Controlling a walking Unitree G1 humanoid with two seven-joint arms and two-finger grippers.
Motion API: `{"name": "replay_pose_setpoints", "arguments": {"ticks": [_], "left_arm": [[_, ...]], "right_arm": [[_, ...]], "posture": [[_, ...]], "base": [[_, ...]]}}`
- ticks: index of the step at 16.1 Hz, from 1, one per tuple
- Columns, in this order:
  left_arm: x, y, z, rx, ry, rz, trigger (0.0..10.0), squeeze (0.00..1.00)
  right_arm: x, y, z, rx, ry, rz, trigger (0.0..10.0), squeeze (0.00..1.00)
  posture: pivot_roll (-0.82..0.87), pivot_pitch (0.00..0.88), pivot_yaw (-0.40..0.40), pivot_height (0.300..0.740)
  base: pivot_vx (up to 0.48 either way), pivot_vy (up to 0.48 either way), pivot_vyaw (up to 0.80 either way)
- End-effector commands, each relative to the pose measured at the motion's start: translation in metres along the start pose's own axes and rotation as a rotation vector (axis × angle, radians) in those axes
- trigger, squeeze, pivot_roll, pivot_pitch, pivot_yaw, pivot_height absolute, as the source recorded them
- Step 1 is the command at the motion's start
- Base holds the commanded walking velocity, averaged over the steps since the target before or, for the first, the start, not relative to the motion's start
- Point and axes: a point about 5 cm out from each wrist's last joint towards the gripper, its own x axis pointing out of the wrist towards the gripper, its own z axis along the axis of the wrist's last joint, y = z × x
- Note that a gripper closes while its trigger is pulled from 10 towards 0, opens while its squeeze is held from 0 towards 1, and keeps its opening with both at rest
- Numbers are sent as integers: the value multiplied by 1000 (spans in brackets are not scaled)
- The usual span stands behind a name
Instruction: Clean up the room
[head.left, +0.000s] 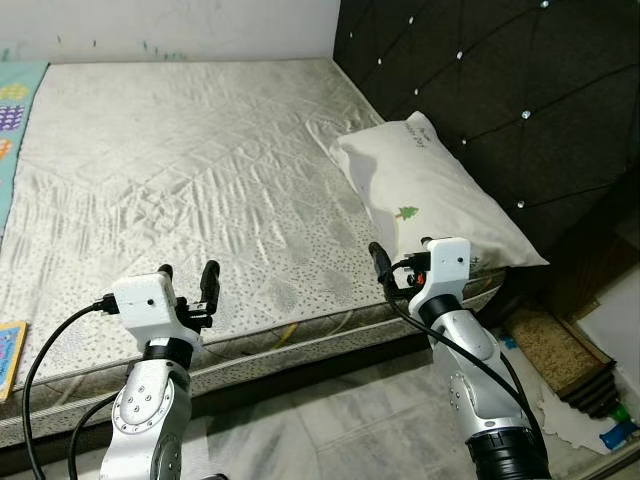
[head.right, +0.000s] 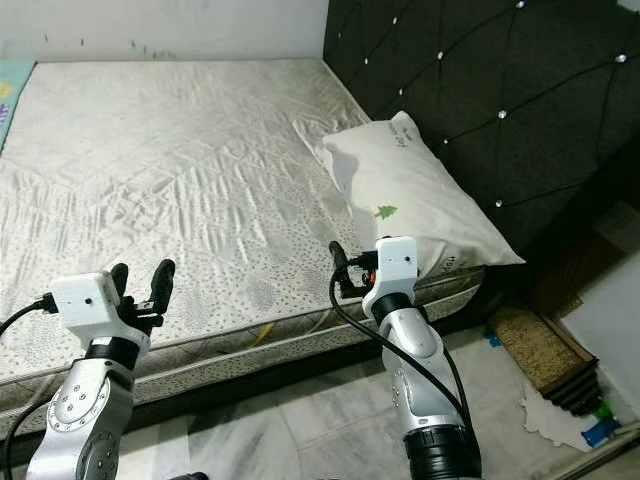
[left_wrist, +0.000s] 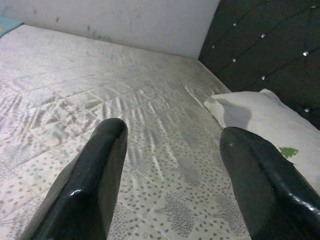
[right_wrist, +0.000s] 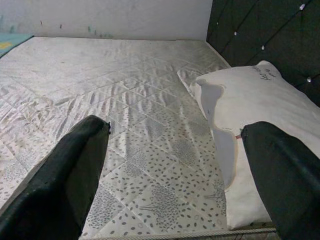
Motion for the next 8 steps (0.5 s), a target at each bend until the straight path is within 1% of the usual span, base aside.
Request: {"name": "replay_pose_setpoints", "arguments": {"ticks": [1, 8], "left_arm": [[-1, -3, 2, -5, -11, -16, 10000, 0], [-2, -4, 1, -6, -8, -24, 10000, 0]], "right_arm": [[-1, -5, 1, -9, -4, -13, 10000, 0], [0, -5, 1, -9, -3, -8, 10000, 0]], "posture": [[-16, 98, -114, 740], [-13, 95, -116, 740]], "base": [[281, 0, 0], [281, 0, 0]]}}
